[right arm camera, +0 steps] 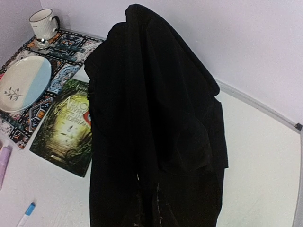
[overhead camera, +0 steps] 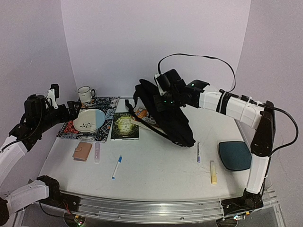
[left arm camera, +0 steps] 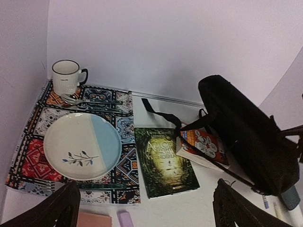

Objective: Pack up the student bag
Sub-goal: Move the student bag to the book.

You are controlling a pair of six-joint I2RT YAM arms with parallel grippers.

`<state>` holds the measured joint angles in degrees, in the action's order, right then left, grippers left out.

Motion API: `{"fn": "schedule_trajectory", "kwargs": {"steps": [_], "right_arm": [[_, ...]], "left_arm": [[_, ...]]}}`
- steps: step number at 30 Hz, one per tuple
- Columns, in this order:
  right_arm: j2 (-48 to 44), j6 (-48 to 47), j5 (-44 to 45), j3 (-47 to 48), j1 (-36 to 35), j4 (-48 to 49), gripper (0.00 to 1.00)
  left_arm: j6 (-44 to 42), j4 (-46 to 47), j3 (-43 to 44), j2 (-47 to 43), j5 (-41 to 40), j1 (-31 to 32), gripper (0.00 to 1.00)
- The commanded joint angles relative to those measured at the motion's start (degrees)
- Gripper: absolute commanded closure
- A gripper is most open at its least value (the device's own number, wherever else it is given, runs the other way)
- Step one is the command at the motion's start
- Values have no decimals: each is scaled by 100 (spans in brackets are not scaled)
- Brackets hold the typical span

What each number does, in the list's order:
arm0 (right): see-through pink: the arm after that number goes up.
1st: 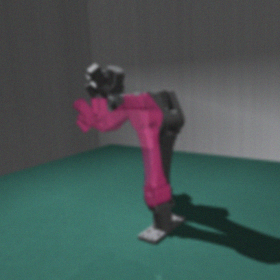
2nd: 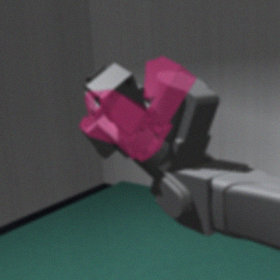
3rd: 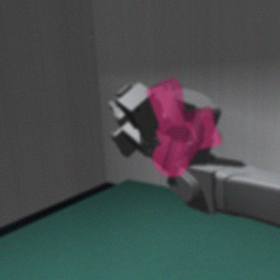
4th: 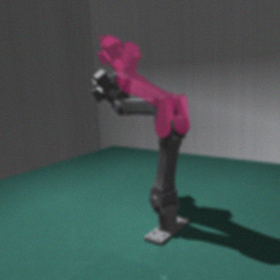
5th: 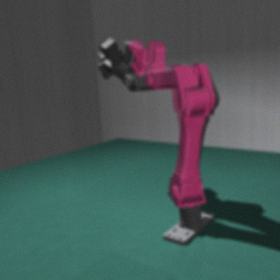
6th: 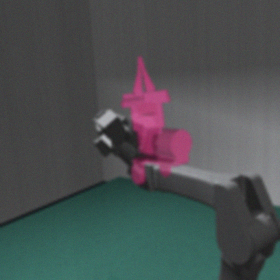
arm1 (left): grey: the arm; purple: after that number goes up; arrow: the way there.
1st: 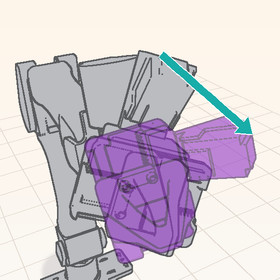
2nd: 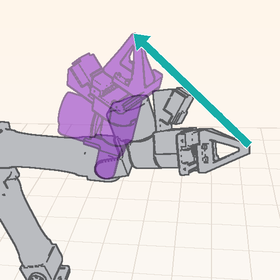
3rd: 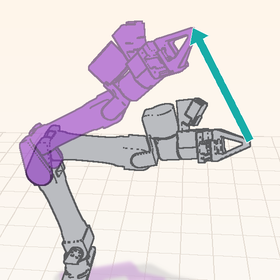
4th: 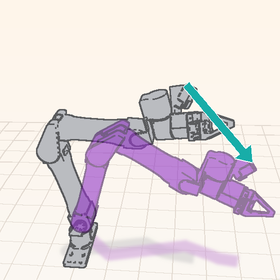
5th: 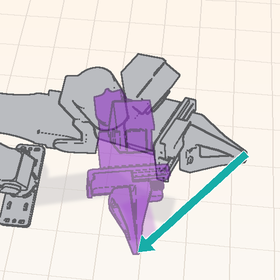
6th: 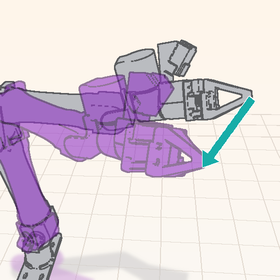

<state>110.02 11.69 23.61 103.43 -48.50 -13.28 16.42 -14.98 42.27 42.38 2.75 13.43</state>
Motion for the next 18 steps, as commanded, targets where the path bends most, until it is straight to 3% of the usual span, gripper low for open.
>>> {"fn": "schedule_trajectory", "kwargs": {"steps": [1,4,10,15,18], "right_arm": [[-251,1199,226,-248,-352,138,100],[-81,1490,-125,-394,-594,270,100],[135,1626,-1255,-691,-734,830,86],[-114,1265,-1332,-975,-676,884,53],[-402,1099,-1334,-1430,-411,889,47]], "left_arm": [[596,-66,333,187,794,-15,3],[964,-65,300,371,1130,-20,4],[1434,-34,183,659,1591,10,7],[1685,81,140,805,1513,289,7],[1820,175,133,1034,1266,670,8]]}}
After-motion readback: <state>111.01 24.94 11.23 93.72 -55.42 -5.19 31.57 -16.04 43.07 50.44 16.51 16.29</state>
